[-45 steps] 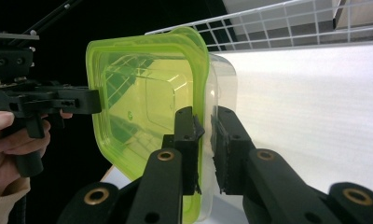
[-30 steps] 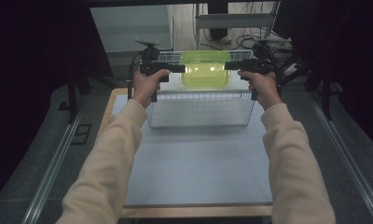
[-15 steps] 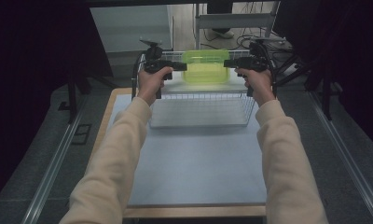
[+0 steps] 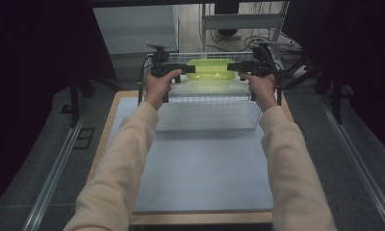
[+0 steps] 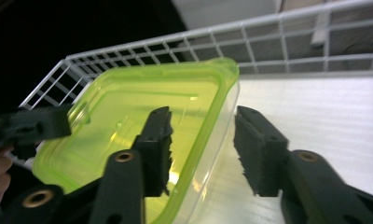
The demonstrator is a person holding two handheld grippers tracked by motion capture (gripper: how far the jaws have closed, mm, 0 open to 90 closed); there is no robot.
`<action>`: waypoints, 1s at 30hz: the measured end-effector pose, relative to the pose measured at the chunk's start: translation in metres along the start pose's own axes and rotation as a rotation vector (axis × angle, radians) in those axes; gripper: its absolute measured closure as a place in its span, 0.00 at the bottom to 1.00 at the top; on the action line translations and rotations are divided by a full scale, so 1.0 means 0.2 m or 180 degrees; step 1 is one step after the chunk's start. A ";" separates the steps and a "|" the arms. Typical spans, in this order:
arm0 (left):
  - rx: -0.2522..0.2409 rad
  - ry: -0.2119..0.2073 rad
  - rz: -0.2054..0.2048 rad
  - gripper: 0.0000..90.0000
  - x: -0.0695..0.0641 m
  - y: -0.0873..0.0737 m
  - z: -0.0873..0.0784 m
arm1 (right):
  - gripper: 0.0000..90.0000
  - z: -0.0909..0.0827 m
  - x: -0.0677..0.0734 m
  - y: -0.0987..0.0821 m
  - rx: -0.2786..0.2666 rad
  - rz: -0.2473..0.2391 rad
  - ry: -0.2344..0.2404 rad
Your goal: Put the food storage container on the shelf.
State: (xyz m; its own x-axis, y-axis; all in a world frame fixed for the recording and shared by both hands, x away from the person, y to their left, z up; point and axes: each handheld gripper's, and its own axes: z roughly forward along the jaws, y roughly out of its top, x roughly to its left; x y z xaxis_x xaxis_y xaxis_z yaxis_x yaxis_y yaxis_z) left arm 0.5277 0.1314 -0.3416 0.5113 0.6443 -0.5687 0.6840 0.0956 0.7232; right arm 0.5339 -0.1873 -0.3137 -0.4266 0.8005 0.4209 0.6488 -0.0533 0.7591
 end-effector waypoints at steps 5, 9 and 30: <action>-0.0128 -0.0018 0.0058 0.33 -0.02 -0.01 -0.01 | 0.47 -0.03 0.06 -0.02 -0.0241 -0.0144 -0.0249; -0.0236 0.0065 0.0195 0.28 -0.07 0.00 -0.09 | 0.39 -0.10 0.10 -0.06 -0.0373 -0.0309 -0.0275; -0.0164 -0.0279 0.0713 0.27 -0.24 -0.65 -0.53 | 0.31 -0.60 0.02 -0.67 -0.0340 -0.0908 0.0503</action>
State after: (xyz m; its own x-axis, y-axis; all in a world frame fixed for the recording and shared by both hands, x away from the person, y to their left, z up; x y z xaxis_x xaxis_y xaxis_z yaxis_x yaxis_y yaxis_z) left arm 0.3591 0.1687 -0.3673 0.6921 0.5856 -0.4220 0.5220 -0.0023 0.8529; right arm 0.3696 -0.2493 -0.3532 -0.6792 0.6904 0.2493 0.4231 0.0906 0.9015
